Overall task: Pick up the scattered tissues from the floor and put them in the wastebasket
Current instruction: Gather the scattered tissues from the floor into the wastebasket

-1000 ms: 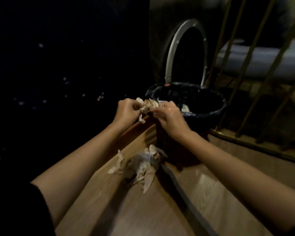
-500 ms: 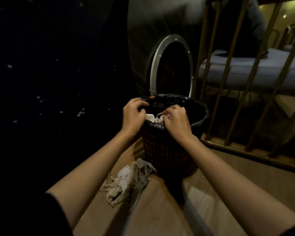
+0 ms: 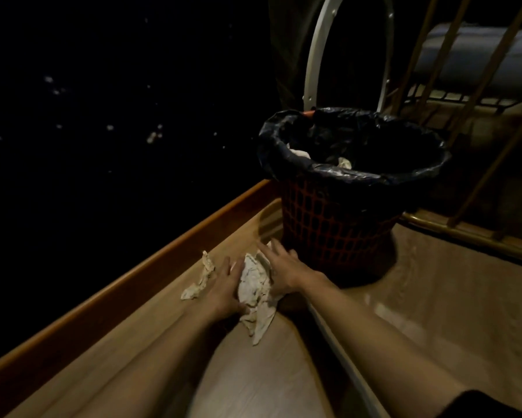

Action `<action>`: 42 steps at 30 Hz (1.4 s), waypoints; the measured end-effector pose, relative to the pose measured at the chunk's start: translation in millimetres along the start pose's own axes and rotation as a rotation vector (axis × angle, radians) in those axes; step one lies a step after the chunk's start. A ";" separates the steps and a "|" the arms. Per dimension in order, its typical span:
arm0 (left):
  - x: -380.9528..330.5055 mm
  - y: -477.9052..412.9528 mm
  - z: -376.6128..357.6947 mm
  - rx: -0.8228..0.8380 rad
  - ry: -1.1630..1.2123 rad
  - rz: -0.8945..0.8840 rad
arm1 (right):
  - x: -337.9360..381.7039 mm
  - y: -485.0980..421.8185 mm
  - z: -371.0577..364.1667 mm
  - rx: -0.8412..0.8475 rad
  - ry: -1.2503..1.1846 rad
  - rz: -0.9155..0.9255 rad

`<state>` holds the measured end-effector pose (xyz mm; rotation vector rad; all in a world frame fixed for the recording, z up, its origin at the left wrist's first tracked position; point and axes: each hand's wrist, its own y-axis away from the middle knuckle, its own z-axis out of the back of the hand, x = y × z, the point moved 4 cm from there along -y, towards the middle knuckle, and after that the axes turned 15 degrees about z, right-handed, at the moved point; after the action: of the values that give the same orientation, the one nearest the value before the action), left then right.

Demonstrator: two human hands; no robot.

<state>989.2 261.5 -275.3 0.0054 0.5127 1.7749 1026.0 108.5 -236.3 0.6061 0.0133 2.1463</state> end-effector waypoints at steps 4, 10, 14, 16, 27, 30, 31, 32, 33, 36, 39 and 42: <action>-9.0 -21.0 -0.4 -0.028 -0.054 -0.111 | -15.4 -14.0 -29.8 0.095 0.003 -0.024; -10.3 5.7 3.7 -0.209 0.130 -0.207 | -17.8 -2.6 -38.0 -0.092 -0.010 -0.025; 11.7 32.1 19.2 -0.329 0.294 -0.153 | -5.8 23.5 -53.6 -0.411 -0.012 -0.056; 29.1 38.1 34.7 -0.434 0.282 -0.128 | 3.0 34.2 -61.8 -0.437 -0.027 -0.046; 39.3 26.3 40.1 -0.144 0.241 0.036 | -27.9 101.4 -43.8 -0.420 0.034 -0.321; 37.3 45.3 33.5 -0.128 0.274 0.013 | -36.8 111.1 -55.4 -0.451 -0.048 -0.316; 38.6 50.2 32.0 -0.126 0.246 -0.014 | -33.0 111.7 -59.1 -0.497 -0.059 -0.312; 41.4 54.4 31.0 -0.130 0.214 -0.037 | -28.3 111.6 -63.3 -0.545 -0.062 -0.320; 45.4 58.3 31.5 -0.142 0.199 -0.051 | -23.4 109.9 -67.7 -0.593 -0.062 -0.327; 65.7 75.8 44.0 -0.226 0.232 -0.047 | 3.1 92.4 -77.4 -0.632 -0.099 -0.245; 96.7 91.0 65.6 -0.346 0.260 -0.009 | 38.4 61.7 -79.7 -0.598 -0.146 -0.138; 133.2 106.4 79.3 -0.438 0.294 0.034 | 75.3 31.8 -78.9 -0.626 -0.224 -0.090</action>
<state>876.1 392.8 -202.4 -0.5615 0.3221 1.8999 931.1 162.7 -267.2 0.4538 -0.7118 1.8423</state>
